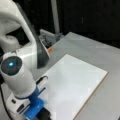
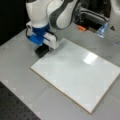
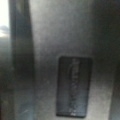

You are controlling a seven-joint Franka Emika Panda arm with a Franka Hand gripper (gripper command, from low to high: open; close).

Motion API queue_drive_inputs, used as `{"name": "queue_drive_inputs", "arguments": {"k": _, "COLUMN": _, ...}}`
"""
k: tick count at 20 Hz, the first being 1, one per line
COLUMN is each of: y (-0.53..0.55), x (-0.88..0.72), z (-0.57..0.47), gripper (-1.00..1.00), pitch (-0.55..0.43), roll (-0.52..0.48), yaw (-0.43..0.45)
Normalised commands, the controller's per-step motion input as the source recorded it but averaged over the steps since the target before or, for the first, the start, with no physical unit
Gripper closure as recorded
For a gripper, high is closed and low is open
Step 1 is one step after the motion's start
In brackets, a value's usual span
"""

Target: Erasing curve lines

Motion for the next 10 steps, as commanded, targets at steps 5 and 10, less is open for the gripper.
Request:
{"name": "queue_drive_inputs", "arguments": {"k": 5, "y": 0.03, "x": -0.06, "z": -0.10, "gripper": -1.00, "pitch": -0.116, "roll": 0.002, "yaw": -0.135}}
{"name": "queue_drive_inputs", "arguments": {"k": 10, "y": 0.06, "x": -0.09, "z": -0.07, "gripper": -1.00, "pitch": -0.110, "roll": 0.015, "yaw": -0.140}}
